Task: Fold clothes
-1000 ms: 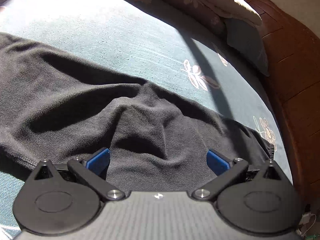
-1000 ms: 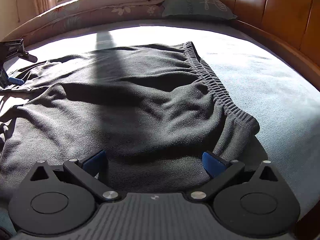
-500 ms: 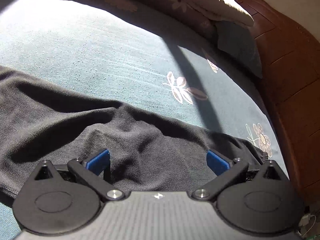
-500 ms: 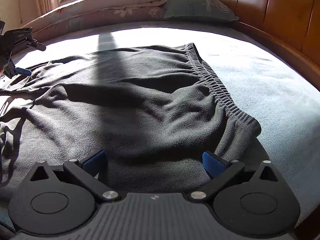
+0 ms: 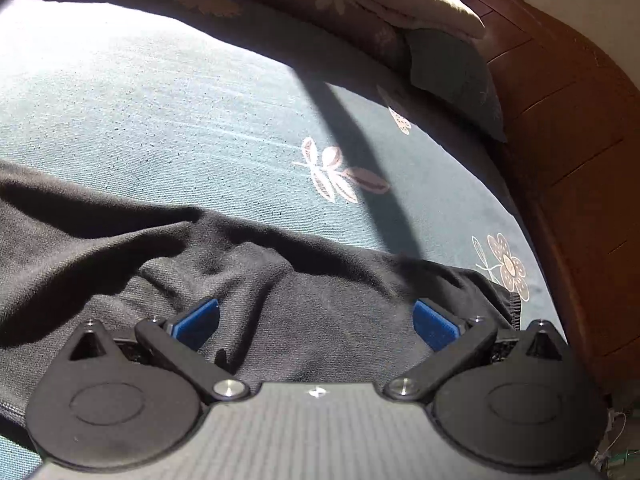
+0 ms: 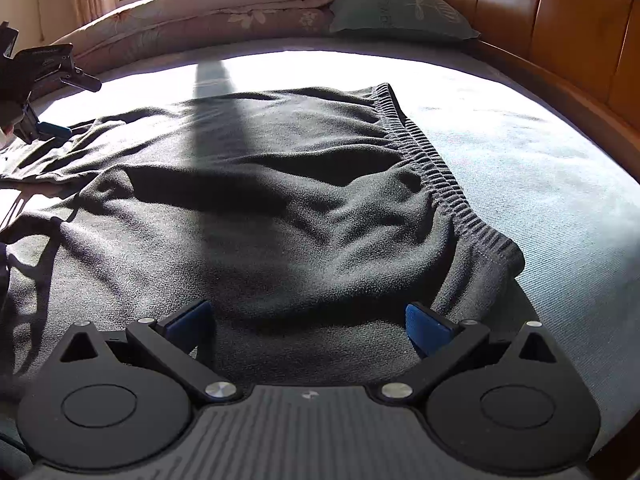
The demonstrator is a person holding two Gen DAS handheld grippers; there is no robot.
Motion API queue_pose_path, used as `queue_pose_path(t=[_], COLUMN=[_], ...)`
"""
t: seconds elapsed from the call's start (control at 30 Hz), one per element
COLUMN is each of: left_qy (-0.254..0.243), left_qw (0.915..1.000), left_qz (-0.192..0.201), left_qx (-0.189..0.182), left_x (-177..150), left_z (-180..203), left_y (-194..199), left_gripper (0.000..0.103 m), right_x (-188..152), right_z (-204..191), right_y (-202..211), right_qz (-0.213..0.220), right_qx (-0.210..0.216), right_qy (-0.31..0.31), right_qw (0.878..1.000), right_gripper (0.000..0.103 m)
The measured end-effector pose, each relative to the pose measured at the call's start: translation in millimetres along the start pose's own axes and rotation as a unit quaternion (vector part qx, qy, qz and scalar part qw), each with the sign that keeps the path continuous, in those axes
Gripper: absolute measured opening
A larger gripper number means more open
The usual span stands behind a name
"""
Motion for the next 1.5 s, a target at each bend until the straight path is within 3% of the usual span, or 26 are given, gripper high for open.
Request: queue_pose_path(t=[0.2, 0.3, 0.4, 0.47, 0.53, 0.63, 0.7, 0.8, 0.97, 1.1, 1.5], left_qy=[-0.028, -0.036, 0.0, 0.049, 0.087, 0.097, 0.111, 0.127, 0.063, 0.04, -0.004], left_qw=[0.9987, 0.9993, 0.9982, 0.9963, 0.9947, 0.9935, 0.9896, 0.9873, 0.9972, 0.9983, 0.9989], left_qz=[-0.04, 0.0, 0.054, 0.059, 0.035, 0.057, 0.078, 0.076, 0.039, -0.016, -0.039], left_qx=[-0.018, -0.002, 0.027, 0.039, 0.041, 0.018, 0.046, 0.056, 0.013, 0.038, 0.025], left_x=[-24, -4, 32, 43, 41, 47, 56, 61, 27, -15, -57], left_z=[11, 1, -34, -64, -87, -102, -113, -113, -70, -67, -25], left_y=[-9, 19, 44, 46, 37, 38, 47, 55, 58, 46, 40], left_gripper=[0.102, 0.102, 0.102, 0.102, 0.102, 0.102, 0.102, 0.102, 0.102, 0.102, 0.102], right_x=[0, 1, 0, 0, 1, 1, 1, 1, 1, 1, 0], right_z=[0, 0, 0, 0, 0, 0, 0, -1, 0, -1, -2], right_y=[0, -1, 0, -1, 0, 0, 0, 0, -1, -1, 2], right_qz=[-0.003, -0.002, 0.0, 0.0, -0.002, -0.002, -0.003, -0.004, -0.004, -0.004, -0.006], right_qx=[0.0, 0.001, 0.0, -0.001, -0.001, -0.001, -0.001, -0.001, -0.004, -0.006, -0.012], right_qy=[0.0, 0.0, -0.001, 0.0, 0.0, 0.0, 0.0, 0.0, -0.002, -0.002, -0.004], right_qw=[1.0, 1.0, 1.0, 1.0, 1.0, 1.0, 1.0, 1.0, 1.0, 1.0, 1.0], right_gripper=[0.103, 0.103, 0.103, 0.103, 0.103, 0.103, 0.103, 0.103, 0.103, 0.103, 0.103])
Point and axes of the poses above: each gripper's, at about its wrist camera, not at the fingertips, and y roughly against the way its jaws point, z to its right, x to its top, the point moved 10 cm from there along -y, roughly the way its jaws point, and after that the axes turned 3 degrees about y, right-handed, at the moved point
